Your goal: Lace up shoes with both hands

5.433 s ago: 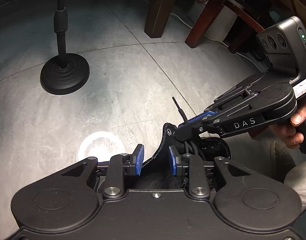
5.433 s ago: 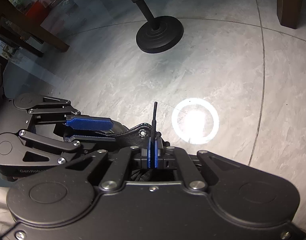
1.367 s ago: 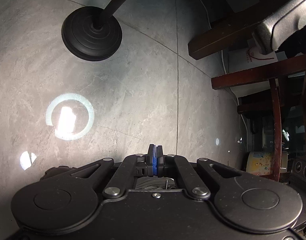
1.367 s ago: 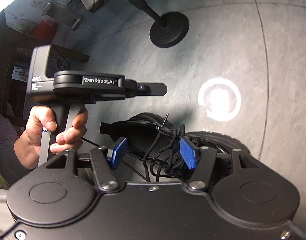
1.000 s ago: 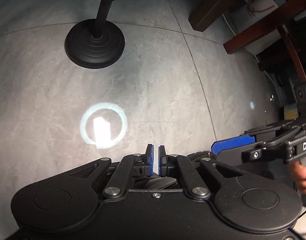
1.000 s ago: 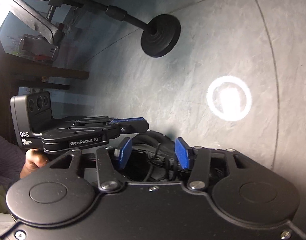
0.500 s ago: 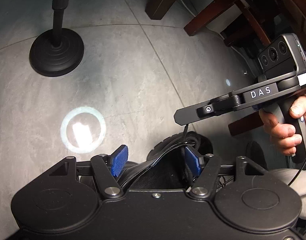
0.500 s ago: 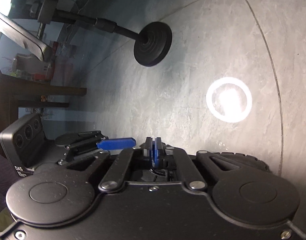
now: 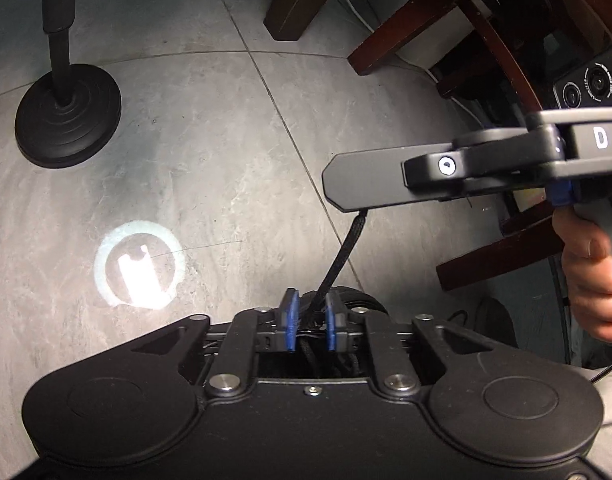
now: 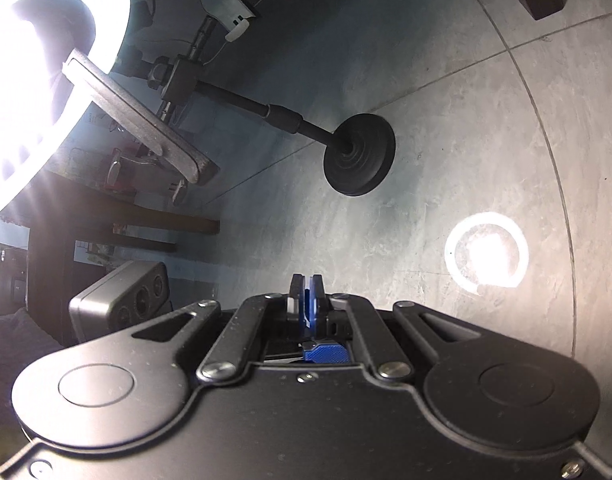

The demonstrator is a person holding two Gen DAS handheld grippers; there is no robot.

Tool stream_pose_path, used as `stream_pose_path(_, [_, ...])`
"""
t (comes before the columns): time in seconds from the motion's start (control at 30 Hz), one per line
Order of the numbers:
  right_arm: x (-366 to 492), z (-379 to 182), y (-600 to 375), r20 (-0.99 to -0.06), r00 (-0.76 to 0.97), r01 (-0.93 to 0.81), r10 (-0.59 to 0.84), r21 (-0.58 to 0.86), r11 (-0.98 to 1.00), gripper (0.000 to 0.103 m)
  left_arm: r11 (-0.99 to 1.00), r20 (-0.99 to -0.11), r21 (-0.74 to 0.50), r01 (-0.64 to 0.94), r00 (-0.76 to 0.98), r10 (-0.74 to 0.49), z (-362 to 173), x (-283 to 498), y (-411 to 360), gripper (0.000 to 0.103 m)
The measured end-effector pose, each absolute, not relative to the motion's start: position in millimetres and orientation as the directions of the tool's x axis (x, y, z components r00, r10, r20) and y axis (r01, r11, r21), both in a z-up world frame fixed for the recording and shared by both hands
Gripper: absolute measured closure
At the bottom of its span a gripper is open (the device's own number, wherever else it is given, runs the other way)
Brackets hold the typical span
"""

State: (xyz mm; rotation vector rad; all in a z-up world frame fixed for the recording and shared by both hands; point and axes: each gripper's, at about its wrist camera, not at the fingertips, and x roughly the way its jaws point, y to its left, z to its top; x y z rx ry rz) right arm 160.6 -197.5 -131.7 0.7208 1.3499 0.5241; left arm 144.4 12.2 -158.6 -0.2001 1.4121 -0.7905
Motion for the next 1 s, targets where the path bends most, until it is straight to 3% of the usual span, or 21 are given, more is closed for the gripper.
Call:
stream_pose_path(0.13, [160, -126, -195, -0.685, 0.143, 0.011, 0.715, 0.723, 0.690, 0.099, 0.750, -0.807, -0.555, 0.359, -0.012, -0.591, -152, 144, 15, 0.100])
stream_pose_path(0.23, [158, -118, -187, -0.750, 0.167, -0.071, 0.640, 0.638, 0.767, 0.071, 0.760, -0.803, -0.565, 0.323, -0.004, -0.595, -152, 145, 20, 0.100])
stream_pose_path(0.33, [157, -114, -185, -0.768, 0.172, -0.117, 0.617, 0.606, 0.787, 0.065, 0.757, -0.791, -0.582, 0.296, 0.011, -0.612, -150, 147, 24, 0.100])
stream_pose_path(0.43, [153, -111, -181, -0.747, 0.169, -0.153, 0.643, 0.625, 0.766, 0.051, 0.759, -0.784, -0.589, 0.278, 0.030, -0.620, -146, 151, 28, 0.100])
stream_pose_path(0.63, [149, -95, -180, -0.696, 0.229, -0.205, 0.680, 0.648, 0.733, 0.050, 0.751, -0.755, -0.600, 0.274, 0.116, -0.645, -128, 161, 36, 0.100])
stream_pose_path(0.73, [151, -92, -187, -0.693, 0.251, -0.200, 0.676, 0.646, 0.736, 0.044, 0.762, -0.761, -0.591, 0.265, 0.129, -0.636, -127, 163, 38, 0.100])
stream_pose_path(0.87, [146, -91, -196, -0.770, 0.207, -0.216, 0.604, 0.566, 0.795, 0.041, 0.772, -0.769, -0.591, 0.232, 0.125, -0.627, -134, 163, 44, 0.100])
stream_pose_path(1.0, [127, -123, -199, -0.898, -0.016, -0.261, 0.440, 0.428, 0.865, 0.041, 0.777, -0.775, -0.584, 0.236, 0.122, -0.620, -135, 162, 44, 0.100])
